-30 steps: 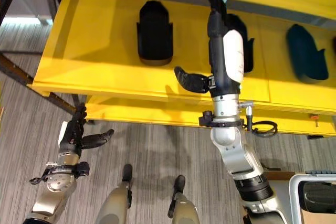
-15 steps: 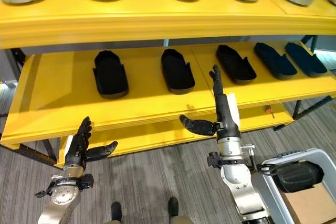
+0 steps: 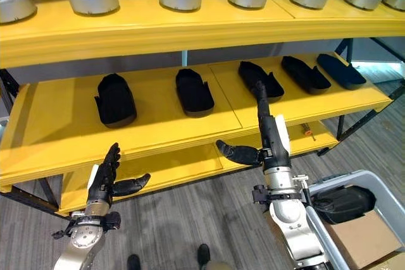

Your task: Move parts from the plastic box to the shelf.

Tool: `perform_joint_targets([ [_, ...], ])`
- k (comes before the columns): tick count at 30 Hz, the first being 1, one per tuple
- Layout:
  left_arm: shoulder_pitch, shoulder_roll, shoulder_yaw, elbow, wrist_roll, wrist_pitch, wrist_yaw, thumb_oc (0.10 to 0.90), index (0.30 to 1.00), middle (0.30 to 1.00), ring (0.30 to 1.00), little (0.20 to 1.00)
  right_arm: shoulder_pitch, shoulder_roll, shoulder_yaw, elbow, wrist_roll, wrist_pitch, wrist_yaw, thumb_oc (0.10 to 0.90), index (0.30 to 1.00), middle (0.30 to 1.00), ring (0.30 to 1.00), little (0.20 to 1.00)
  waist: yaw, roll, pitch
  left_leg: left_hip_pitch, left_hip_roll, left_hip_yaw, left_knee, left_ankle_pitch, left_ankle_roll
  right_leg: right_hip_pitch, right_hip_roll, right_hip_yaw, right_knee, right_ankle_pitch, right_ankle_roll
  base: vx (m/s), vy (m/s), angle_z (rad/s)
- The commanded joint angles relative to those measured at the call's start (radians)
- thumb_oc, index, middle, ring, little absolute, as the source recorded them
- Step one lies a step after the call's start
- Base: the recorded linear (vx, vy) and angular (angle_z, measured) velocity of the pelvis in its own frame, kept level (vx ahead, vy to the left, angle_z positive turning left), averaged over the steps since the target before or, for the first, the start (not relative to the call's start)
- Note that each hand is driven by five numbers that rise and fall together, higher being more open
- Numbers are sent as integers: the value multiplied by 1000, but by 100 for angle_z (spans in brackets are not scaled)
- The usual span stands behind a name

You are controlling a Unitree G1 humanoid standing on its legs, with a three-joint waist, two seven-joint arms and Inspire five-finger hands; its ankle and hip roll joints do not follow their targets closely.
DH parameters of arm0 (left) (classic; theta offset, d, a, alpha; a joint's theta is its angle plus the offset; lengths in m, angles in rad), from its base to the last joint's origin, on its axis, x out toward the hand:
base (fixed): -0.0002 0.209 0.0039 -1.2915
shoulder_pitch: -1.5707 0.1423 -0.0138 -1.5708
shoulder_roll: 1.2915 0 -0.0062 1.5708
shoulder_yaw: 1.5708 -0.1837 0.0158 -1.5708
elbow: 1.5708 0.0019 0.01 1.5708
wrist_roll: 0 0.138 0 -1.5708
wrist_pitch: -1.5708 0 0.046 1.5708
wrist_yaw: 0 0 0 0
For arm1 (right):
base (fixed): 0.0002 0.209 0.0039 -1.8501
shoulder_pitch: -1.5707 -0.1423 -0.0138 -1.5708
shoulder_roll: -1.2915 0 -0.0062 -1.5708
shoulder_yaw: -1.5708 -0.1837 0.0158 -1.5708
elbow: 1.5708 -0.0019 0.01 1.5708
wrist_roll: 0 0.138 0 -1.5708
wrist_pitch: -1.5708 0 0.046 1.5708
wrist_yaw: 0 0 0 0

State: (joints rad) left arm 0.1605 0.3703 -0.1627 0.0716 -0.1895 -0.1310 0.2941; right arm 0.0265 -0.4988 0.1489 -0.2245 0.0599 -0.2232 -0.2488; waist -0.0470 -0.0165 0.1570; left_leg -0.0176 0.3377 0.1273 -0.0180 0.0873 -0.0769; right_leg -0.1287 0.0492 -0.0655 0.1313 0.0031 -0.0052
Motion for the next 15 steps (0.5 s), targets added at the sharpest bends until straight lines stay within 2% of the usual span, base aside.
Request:
perform_joint_targets([
  [1,-93,30,2,-82,47,-114,-6,900,1000,1000,1000,1000,-170,-20,-16,-66,6,-117,-19,900,1000,1000,1000,1000,58,-45,1,-157,-193,-273,97,79,-4,82,-39,39,-70,-16,43,-11,-156,-51],
  [2,-87,34,4,-85,51,-114,-9,900,1000,1000,1000,1000,-171,-20,-14,-64,9,-116,-10,900,1000,1000,1000,1000,55,-53,-2,-164,-229,-280,117,49,10,90,-43,40,-82,-14,47,37,-129,-38],
  [3,-77,40,-1,-93,59,-115,-16,900,1000,1000,1000,1000,-159,-23,-10,-71,17,-112,16,900,1000,1000,1000,1000,59,-59,-11,-167,-323,-278,132,8,40,95,-37,49,-102,7,46,71,-45,-10],
  [4,-76,40,-1,-94,59,-115,-16,900,1000,1000,1000,1000,-157,-23,-11,-72,18,-112,17,900,1000,1000,1000,1000,60,-60,-11,-167,-324,-277,136,5,42,97,-39,49,-104,7,48,57,-45,15],
  [6,-67,39,-7,-101,54,-116,-23,900,1000,1000,1000,1000,-147,-16,-9,-70,19,-109,27,900,1000,1000,1000,1000,66,-54,-19,-166,-415,-297,139,-16,74,94,-25,63,-117,16,46,36,2,-15],
  [7,-66,39,-7,-102,53,-116,-23,900,1000,1000,1000,1000,-146,-16,-9,-71,19,-109,28,900,1000,1000,1000,1000,66,-54,-20,-166,-416,-296,143,-20,76,97,-27,64,-118,15,48,9,19,-53],
  [8,-62,50,-5,-117,56,-116,-21,900,1000,1000,1000,1000,-173,10,22,-56,22,-107,26,900,1000,1000,1000,1000,84,-43,-23,-169,-507,-381,137,-16,90,77,10,117,-127,39,52,-4,17,-82],
  [10,-64,53,-6,-115,66,-120,-27,900,1000,1000,1000,1000,-178,21,27,-57,19,-102,40,900,1000,1000,1000,1000,77,-37,-41,-132,-504,-387,91,-12,106,79,24,145,-153,52,58,77,115,-127],
  [11,-70,58,-9,-125,65,-121,-28,900,1000,1000,1000,1000,-155,32,11,-69,37,-101,48,900,1000,1000,1000,1000,58,-41,-70,-114,-487,-357,39,8,98,88,13,145,-180,63,71,136,191,-70],
  [15,-71,68,-15,-124,63,-124,-27,900,1000,1000,1000,1000,-147,35,20,-78,23,-90,57,900,1000,1000,1000,1000,54,-48,-74,-94,-489,-325,40,-18,124,86,5,193,-152,60,79,69,119,-29],
])
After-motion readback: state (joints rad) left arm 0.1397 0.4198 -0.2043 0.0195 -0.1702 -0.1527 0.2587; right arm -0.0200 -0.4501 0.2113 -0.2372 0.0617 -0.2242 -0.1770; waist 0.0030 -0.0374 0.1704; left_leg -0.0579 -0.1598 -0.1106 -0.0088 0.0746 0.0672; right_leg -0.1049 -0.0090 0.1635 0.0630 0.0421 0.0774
